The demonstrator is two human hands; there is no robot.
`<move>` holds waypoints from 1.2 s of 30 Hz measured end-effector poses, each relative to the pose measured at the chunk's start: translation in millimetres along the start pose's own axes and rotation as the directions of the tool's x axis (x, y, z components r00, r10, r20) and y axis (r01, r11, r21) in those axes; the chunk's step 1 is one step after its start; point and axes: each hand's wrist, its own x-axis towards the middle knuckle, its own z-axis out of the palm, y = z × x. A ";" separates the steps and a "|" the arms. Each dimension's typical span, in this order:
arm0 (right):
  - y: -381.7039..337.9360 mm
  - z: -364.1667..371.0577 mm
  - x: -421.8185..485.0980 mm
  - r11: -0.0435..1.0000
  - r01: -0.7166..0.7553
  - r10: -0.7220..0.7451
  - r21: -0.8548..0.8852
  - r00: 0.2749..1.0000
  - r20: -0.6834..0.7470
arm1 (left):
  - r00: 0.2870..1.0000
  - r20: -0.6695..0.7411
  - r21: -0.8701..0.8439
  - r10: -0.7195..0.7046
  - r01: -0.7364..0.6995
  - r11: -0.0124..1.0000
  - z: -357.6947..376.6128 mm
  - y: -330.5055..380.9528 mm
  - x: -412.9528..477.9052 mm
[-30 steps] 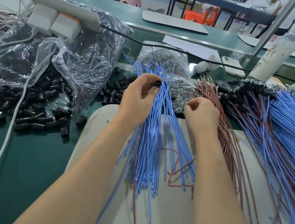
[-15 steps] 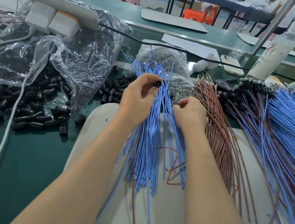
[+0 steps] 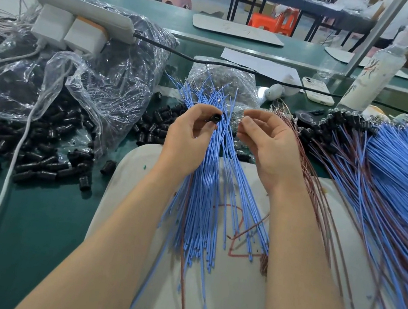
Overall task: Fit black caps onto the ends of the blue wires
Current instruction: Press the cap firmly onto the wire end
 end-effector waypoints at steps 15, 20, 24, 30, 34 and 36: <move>3.2 31.5 -10.6 0.745 0.247 -0.320 -0.619 0.947 -0.006 | 0.995 0.009 0.098 0.097 -0.098 0.990 3.4 -1.0 -3.1; 4.3 33.5 -12.2 0.675 0.303 -0.414 -0.673 0.910 -0.005 | 0.994 -0.083 0.329 0.075 -0.044 0.943 4.9 -4.3 -4.4; 5.8 35.0 -12.4 0.663 0.313 -0.407 -0.680 0.913 0.023 | 0.992 -0.092 0.391 0.089 -0.046 0.919 4.6 -3.9 -4.9; 2.9 36.0 -13.4 0.660 0.325 -0.382 -0.677 0.922 0.070 | 0.990 -0.108 0.360 0.092 -0.047 0.932 4.0 -4.8 -3.6; 1.6 37.4 -15.0 0.657 0.345 -0.382 -0.670 0.919 0.098 | 0.986 -0.131 0.339 0.105 -0.055 0.939 2.4 -5.2 -2.5; 1.2 37.7 -15.4 0.658 0.357 -0.386 -0.663 0.916 0.110 | 0.983 -0.138 0.352 0.124 -0.068 0.934 0.6 -4.0 -3.1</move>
